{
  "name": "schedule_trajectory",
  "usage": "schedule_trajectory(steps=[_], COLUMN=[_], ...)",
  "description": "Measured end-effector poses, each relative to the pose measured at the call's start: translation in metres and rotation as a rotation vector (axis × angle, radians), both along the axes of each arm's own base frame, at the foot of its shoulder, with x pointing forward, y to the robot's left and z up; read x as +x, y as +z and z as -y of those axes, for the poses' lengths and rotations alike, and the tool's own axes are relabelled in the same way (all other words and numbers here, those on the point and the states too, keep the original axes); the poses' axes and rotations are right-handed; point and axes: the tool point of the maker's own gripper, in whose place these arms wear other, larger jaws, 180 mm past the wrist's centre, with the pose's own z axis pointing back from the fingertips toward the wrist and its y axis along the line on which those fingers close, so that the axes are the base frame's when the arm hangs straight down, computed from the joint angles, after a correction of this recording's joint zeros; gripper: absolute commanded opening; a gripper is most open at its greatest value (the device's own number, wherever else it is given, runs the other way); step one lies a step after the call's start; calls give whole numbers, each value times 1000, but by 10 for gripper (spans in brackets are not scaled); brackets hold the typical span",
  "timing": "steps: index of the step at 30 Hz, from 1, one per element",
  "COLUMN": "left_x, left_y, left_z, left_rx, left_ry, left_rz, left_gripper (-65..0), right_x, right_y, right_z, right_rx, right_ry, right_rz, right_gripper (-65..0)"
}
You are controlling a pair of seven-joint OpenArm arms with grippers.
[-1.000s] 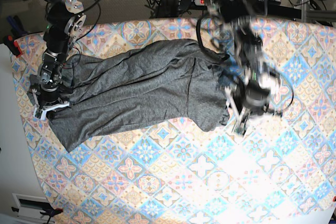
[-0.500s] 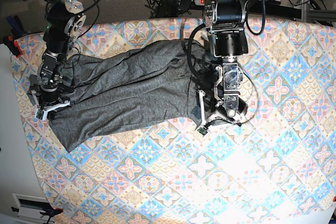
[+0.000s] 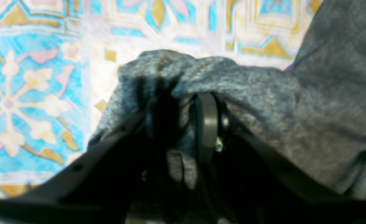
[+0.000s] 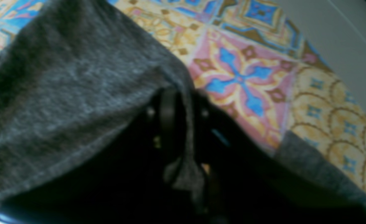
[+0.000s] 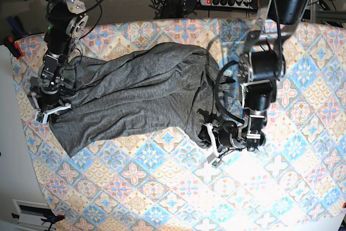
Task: Layout the t-shirt on the table in an organized manner, then fold the t-shirt properly
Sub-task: 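Grasp the shirt hem with the left gripper and pull it outward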
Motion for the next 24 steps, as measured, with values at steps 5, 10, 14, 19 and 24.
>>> schedule_trajectory(steps=[5,10,14,19,24], left_x=[30,32,28,26,35], left_y=[9,14,14,14,27], left_z=[-47,-101,-135,-141,-138], left_rx=[137,97,66,22,-8], left_ry=[166,300,395,432,444], left_rz=[40,36,30,26,52], left_gripper=[-475,-475,-474,-474,-474], right_x=[-1,-1,-2,-1,-1], right_y=[0,0,0,0,0], right_z=[2,2,3,2,3], right_rx=[-4,-4,-5,-4,-5], right_ry=[-6,-9,-11,-9,-9], right_rz=[2,-1,0,1,1], right_gripper=[-416,-409,-409,-409,-409])
